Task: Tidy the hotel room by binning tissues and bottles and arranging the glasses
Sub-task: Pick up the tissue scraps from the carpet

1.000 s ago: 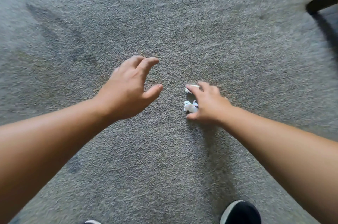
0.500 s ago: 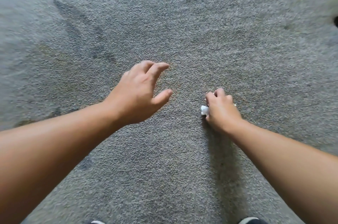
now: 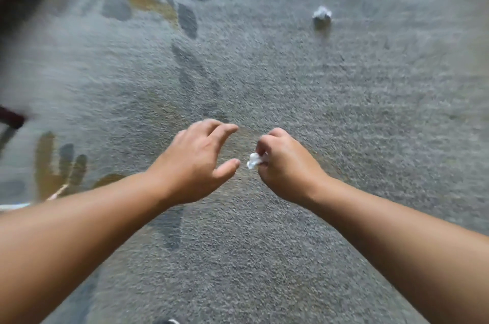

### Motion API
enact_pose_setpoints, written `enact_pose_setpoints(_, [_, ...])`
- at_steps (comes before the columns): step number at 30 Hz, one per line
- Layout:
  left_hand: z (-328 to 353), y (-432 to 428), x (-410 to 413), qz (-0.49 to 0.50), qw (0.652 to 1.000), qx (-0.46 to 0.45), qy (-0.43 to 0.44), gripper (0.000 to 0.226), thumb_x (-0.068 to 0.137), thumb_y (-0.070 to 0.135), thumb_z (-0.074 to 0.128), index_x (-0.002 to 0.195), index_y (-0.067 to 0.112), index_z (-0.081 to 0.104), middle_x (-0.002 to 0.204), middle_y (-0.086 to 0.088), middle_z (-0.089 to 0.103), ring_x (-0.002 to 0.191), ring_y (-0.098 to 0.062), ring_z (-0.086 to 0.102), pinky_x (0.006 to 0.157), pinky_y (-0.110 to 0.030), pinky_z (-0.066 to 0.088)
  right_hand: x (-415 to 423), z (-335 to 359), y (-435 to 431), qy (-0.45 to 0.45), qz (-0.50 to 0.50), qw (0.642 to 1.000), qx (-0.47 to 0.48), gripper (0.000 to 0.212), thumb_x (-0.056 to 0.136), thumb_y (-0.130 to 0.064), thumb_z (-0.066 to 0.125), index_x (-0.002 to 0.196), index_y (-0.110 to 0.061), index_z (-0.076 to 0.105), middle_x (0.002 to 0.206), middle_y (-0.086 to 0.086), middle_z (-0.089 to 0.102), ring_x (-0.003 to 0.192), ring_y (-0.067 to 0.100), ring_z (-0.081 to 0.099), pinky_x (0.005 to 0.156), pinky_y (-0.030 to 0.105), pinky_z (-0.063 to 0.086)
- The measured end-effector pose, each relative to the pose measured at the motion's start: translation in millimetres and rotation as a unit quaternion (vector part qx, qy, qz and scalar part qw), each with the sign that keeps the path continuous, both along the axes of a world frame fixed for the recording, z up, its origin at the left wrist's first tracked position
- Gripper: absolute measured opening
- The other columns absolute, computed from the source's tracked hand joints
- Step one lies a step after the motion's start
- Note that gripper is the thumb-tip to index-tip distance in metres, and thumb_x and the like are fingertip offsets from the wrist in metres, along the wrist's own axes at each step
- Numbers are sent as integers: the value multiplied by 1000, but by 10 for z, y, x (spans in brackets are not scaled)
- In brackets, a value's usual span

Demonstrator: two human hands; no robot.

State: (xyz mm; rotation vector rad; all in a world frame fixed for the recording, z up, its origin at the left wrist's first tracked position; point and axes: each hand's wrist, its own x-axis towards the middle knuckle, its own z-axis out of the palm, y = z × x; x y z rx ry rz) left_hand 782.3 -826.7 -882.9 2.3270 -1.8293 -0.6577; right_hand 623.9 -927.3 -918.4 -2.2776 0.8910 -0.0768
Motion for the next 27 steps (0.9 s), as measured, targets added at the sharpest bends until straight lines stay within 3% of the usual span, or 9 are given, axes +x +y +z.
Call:
enact_pose_setpoints(3, [381,317,373,65,998,-16,-5,63,87,52,52,143,27,36,136,0,44,129,-20,37,106,-39,28,552,419,228,5,27,1000,5,7,83,-24,59,86,-17,61,97,6,53,90,28,54,74,34,47])
enact_pose_setpoints(8, [1302,1169,950,161,987,16,0,65,86,52,50,144,25,35,138,0,43,131,-20,34,108,-38,28,1269,1401,857,38,86,995,22,8,82,-16,56,87,-22,59,87,3,66,83,26,58,60,27,34])
enact_pose_setpoints(15, [2416,2075,1515,245,969,22,24,63,89,47,52,144,23,34,138,-3,42,132,-22,35,110,-39,28,2010,2647,1561,58,178,982,22,15,82,-9,49,91,-20,55,77,-2,56,69,21,46,49,31,20])
enact_pose_setpoints(20, [2751,2475,1776,296,954,33,23,63,88,50,50,144,26,33,138,-1,41,132,-21,33,110,-39,29,2406,2981,1907,61,212,975,25,13,82,-11,48,87,-22,54,66,-10,47,65,18,43,46,19,26])
enact_pose_setpoints(22, [2818,2581,1841,315,948,45,22,63,88,52,49,144,27,32,138,1,40,132,-20,32,109,-38,28,2533,3035,1944,70,214,974,33,12,82,-12,47,87,-22,52,72,-6,53,68,20,50,52,27,31])
enact_pose_setpoints(25, [2843,2670,1891,339,938,65,25,62,89,53,43,144,29,29,140,3,37,133,-18,31,109,-40,26,2659,3033,1902,72,231,969,54,16,85,-9,44,85,-24,51,71,-12,49,64,2,44,47,25,27])
enact_pose_setpoints(27, [2828,2648,1901,358,931,73,25,62,89,53,43,144,29,28,141,3,36,133,-17,30,109,-40,26,2722,3008,1830,69,259,961,64,15,87,-9,43,85,-22,52,74,-10,51,65,2,43,48,22,25])
